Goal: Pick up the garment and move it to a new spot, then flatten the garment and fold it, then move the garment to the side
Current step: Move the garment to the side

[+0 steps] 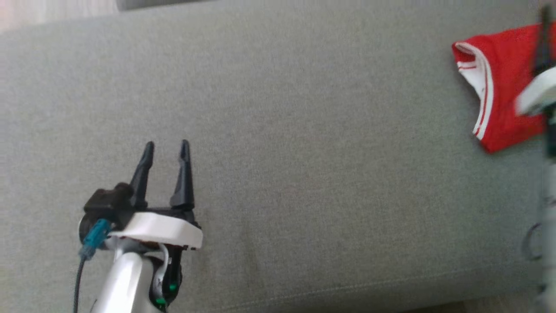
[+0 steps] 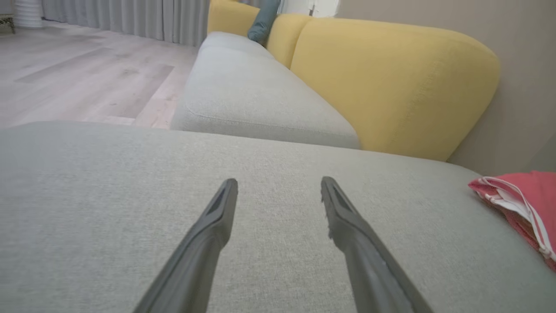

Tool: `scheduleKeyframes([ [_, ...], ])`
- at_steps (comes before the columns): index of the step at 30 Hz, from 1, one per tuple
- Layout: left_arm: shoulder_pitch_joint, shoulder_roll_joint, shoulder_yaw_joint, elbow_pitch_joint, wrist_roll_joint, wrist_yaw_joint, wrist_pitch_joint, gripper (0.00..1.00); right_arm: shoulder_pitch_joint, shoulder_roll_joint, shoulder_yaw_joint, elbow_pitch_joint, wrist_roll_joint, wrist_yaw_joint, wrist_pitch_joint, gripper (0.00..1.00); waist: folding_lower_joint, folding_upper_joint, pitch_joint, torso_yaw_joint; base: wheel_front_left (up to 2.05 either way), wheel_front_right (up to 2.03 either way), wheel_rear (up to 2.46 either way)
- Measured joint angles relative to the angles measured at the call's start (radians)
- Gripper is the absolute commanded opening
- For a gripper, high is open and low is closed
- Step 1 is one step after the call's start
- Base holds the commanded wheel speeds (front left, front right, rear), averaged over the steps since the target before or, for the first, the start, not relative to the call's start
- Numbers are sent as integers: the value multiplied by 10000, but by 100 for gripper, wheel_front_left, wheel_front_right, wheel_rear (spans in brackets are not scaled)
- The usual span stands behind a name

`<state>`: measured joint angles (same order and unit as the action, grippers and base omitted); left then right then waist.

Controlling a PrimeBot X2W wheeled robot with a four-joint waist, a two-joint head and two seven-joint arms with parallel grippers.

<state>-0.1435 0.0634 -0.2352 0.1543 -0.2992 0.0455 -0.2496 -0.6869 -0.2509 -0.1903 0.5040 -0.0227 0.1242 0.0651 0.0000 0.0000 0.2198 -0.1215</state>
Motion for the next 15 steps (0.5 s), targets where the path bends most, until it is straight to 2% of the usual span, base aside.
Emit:
scheduleKeyframes([
  [8,586,-75,581,-73,-263,259,0,100,2057,1476,961,-1302,746,0,-790,100,0,0,-1030,187,0,0,0],
  [11,761,-86,642,86,-324,263,0,100,2858,1785,1237,-1745,886,0,-982,100,0,0,-1331,327,0,0,0],
  [15,1028,-104,708,405,-395,263,0,100,4006,1885,1624,-2234,1202,0,-1206,100,0,0,-1638,601,0,0,0],
])
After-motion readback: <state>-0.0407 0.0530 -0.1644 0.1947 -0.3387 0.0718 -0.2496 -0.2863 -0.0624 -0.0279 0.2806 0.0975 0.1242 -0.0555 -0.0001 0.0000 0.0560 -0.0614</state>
